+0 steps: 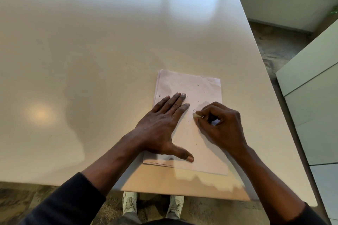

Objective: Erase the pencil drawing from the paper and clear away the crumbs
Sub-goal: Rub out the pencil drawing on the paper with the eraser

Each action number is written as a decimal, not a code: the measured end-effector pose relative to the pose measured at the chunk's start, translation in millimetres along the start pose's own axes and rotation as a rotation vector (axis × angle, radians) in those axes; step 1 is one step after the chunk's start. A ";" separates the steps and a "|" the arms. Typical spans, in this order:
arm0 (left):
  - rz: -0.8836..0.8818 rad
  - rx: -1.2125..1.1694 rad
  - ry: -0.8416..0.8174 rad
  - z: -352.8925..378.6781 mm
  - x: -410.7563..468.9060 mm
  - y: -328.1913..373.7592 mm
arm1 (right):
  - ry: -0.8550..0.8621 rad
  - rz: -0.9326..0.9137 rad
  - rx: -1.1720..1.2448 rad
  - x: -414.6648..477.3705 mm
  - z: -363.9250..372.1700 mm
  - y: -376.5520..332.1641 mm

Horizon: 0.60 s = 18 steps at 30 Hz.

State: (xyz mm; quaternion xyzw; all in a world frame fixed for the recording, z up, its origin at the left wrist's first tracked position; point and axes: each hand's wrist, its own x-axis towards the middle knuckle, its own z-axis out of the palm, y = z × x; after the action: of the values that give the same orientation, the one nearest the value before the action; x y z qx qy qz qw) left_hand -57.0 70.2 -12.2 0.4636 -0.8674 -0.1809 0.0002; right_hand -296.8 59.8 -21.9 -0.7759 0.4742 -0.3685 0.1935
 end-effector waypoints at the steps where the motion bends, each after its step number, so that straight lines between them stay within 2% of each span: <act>1: 0.000 0.005 0.000 0.3 -0.2 -0.4 | -0.026 -0.016 0.022 -2.7 1.8 -1.9; 9: 0.000 0.001 0.002 0.6 -0.1 -0.7 | 0.072 0.077 -0.065 6.3 -2.8 -1.9; 14: 0.006 -0.006 -0.017 0.5 0.9 -2.0 | -0.042 0.006 -0.047 -4.9 3.4 -9.9; 18: -0.001 -0.002 -0.007 0.2 0.5 -1.1 | 0.061 0.083 -0.095 6.4 -7.3 3.1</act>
State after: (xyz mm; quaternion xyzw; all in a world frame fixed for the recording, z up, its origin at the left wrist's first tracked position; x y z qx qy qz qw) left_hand -56.5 69.3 -12.8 0.4632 -0.8670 -0.1835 -0.0022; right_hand -302.3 53.1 -16.6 -0.7522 0.5286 -0.3606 0.1572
